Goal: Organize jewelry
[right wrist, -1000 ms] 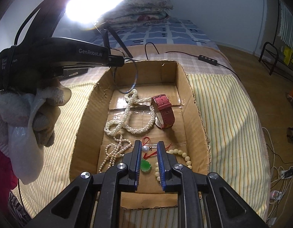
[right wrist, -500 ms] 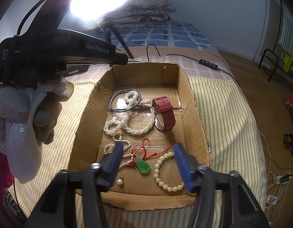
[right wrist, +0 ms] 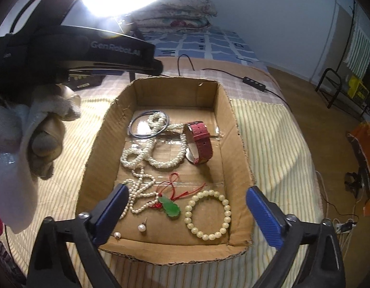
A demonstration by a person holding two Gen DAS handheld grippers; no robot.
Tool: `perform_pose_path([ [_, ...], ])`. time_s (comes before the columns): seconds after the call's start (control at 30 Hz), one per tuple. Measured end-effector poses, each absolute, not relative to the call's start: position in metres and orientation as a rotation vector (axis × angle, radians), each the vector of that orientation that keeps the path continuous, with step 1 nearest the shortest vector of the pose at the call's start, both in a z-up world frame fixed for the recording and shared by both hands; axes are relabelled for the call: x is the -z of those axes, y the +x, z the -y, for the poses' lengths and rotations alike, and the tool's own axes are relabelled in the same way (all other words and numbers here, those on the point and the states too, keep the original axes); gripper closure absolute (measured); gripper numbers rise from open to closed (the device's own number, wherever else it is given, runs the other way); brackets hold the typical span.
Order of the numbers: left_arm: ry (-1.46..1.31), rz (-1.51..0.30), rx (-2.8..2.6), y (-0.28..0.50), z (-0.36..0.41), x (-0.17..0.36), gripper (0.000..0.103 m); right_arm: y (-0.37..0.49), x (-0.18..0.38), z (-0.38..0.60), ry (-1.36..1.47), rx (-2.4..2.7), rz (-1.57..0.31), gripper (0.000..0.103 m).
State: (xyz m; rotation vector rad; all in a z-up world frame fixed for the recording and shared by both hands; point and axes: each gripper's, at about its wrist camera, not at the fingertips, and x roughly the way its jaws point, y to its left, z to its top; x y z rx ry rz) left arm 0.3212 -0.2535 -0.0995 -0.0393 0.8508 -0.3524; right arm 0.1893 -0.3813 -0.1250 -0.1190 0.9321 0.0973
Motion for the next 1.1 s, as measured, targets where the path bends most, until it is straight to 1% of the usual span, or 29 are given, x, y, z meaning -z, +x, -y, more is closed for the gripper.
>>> perform_pose_path([
  [0.33,-0.031,-0.829,0.329,0.303,0.240,0.085,0.038,0.178,0.105,0.385,-0.097,-0.056,-0.883,0.002],
  [0.63,-0.023,-0.781,0.311,0.277,0.223,0.060,0.038,0.163,0.078,0.386,-0.074,-0.024,-0.822,0.002],
  [1.1,-0.047,-0.708,0.278,0.226,0.176,0.015,0.037,0.129,0.038,0.375,-0.093,0.047,-0.703,0.001],
])
